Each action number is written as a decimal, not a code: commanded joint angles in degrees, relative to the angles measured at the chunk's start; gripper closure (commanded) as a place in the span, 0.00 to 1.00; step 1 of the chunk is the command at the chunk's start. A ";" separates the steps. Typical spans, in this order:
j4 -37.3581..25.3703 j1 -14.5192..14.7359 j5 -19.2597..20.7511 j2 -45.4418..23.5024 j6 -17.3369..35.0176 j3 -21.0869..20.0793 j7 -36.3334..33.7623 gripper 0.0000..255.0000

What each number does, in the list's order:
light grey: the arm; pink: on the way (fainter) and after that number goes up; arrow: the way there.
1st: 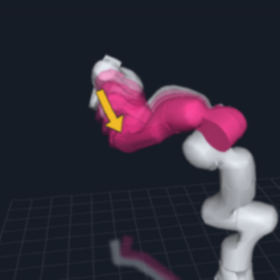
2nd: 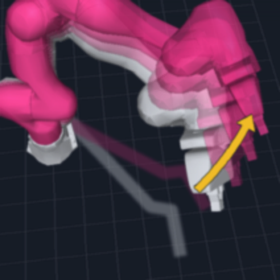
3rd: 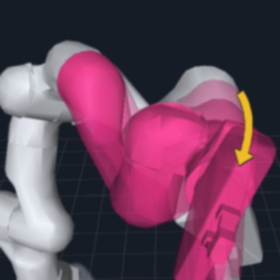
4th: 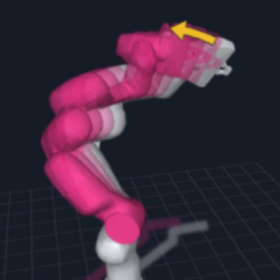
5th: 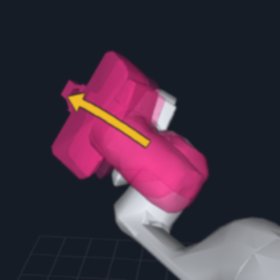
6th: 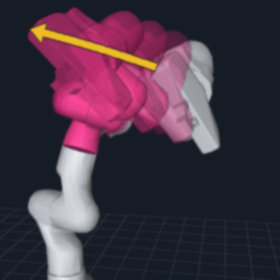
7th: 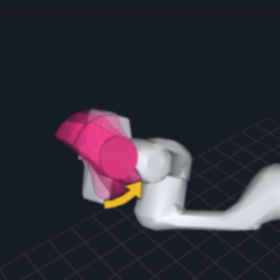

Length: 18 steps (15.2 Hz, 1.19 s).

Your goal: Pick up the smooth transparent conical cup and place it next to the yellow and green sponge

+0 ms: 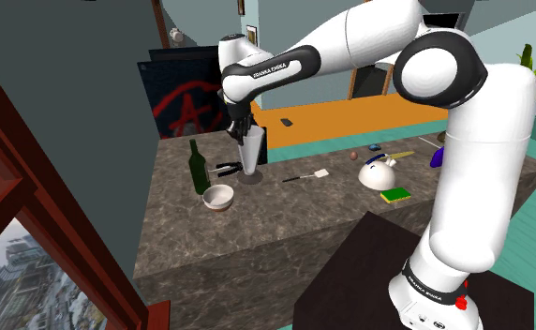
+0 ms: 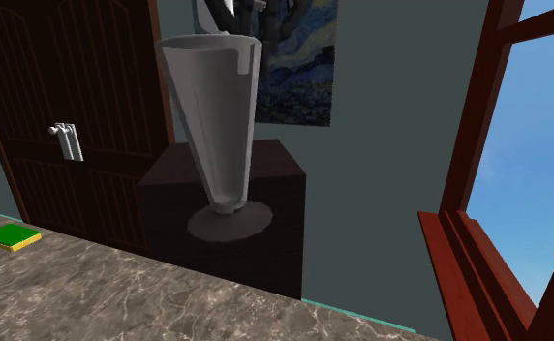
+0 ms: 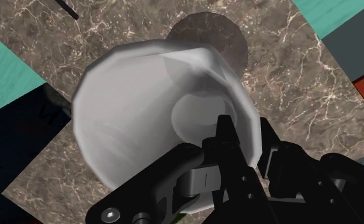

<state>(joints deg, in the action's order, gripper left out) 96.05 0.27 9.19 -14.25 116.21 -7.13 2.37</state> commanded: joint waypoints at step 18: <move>22.34 -9.72 -4.05 19.34 4.94 7.70 18.38 1.00</move>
<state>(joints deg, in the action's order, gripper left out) 116.76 -8.86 5.29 3.54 120.93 -0.10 19.34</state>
